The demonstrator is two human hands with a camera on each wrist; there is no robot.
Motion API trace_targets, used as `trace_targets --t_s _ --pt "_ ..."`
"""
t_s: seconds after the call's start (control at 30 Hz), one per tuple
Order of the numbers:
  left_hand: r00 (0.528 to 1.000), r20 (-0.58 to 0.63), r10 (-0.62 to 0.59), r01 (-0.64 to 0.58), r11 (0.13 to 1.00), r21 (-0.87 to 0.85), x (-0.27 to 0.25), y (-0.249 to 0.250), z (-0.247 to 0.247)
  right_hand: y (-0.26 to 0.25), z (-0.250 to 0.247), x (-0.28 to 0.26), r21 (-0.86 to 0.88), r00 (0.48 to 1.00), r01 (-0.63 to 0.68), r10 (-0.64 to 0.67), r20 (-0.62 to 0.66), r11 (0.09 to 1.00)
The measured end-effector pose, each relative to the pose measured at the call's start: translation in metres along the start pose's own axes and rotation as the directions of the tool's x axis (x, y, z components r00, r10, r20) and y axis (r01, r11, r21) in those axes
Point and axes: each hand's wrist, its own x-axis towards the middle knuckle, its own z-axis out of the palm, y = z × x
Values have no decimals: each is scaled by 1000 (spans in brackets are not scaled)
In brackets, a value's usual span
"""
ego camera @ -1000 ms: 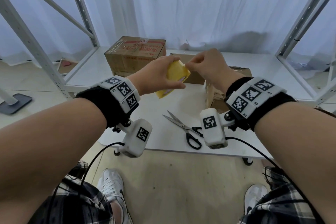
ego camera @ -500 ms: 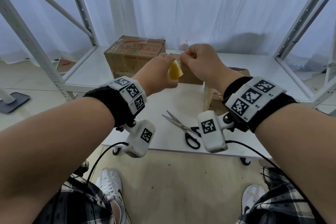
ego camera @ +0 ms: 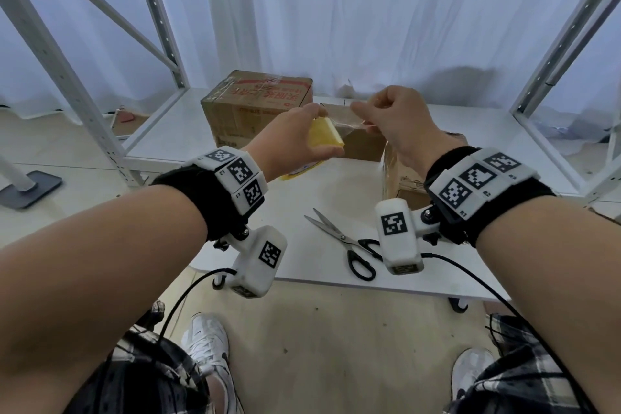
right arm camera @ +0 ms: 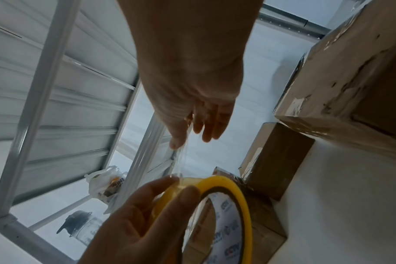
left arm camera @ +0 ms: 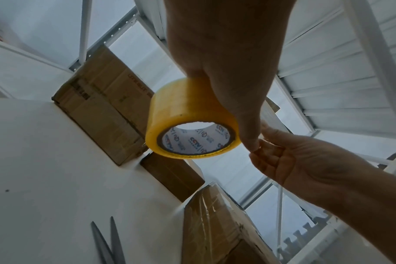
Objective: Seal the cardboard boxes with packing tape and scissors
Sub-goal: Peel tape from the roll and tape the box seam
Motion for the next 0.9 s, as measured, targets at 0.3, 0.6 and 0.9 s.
trace_targets --t_s 0.3,0.6,0.9 --pt "987 126 -104 104 995 4 0 -13 3 23 21 -5 -105 1000 20 -18 22 994" --pt "921 318 -226 105 929 355 24 -46 27 78 63 -5 -43 963 -250 253 94 967" --pt "841 465 -274 -46 822 567 51 -74 64 142 92 8 -154 897 -372 398 194 915"
